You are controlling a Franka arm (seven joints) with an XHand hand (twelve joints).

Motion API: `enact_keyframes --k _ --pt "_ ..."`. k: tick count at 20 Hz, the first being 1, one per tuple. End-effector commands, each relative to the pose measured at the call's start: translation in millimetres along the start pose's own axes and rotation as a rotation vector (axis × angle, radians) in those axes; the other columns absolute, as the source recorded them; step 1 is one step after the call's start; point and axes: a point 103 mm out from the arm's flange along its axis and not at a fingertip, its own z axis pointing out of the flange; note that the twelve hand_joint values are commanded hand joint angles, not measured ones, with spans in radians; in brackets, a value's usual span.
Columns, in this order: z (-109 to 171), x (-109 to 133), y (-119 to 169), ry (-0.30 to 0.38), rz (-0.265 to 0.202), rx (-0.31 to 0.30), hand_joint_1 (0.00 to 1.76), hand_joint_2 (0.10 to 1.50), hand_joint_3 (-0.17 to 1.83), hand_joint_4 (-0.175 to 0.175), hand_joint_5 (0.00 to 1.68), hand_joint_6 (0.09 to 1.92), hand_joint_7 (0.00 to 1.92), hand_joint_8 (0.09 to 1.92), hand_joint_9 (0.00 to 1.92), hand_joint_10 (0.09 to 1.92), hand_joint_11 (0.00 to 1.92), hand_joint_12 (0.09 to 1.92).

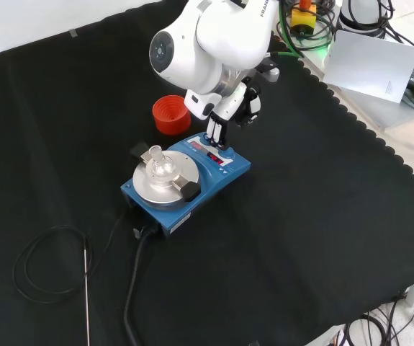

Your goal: Turn on the heater.

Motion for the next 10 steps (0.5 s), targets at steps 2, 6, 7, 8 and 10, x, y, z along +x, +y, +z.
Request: enact_keyframes --k 2,6,7,8,10 --pt "-12 -3 -7 0.011 -0.011 -0.028 1.40 0.60 1.12 -0.035 0.24 0.09 1.64 1.63 1.74 1.57 1.42 1.32" --pt "-30 -5 -17 0.017 -0.009 -0.059 1.40 0.60 1.12 -0.035 0.25 0.09 1.64 1.62 1.74 1.57 1.42 1.32" --pt "-33 -5 -18 0.019 -0.010 -0.064 1.40 0.60 1.12 -0.035 0.25 0.09 1.64 1.62 1.74 1.57 1.42 1.32" --pt "-35 -6 -19 0.020 -0.010 -0.067 1.40 0.60 1.12 -0.035 0.25 0.09 1.64 1.62 1.74 1.57 1.42 1.32" --pt "-37 -9 -21 0.023 -0.011 -0.072 1.40 0.60 1.12 -0.036 0.25 0.09 1.64 1.62 1.74 1.57 1.42 1.32"
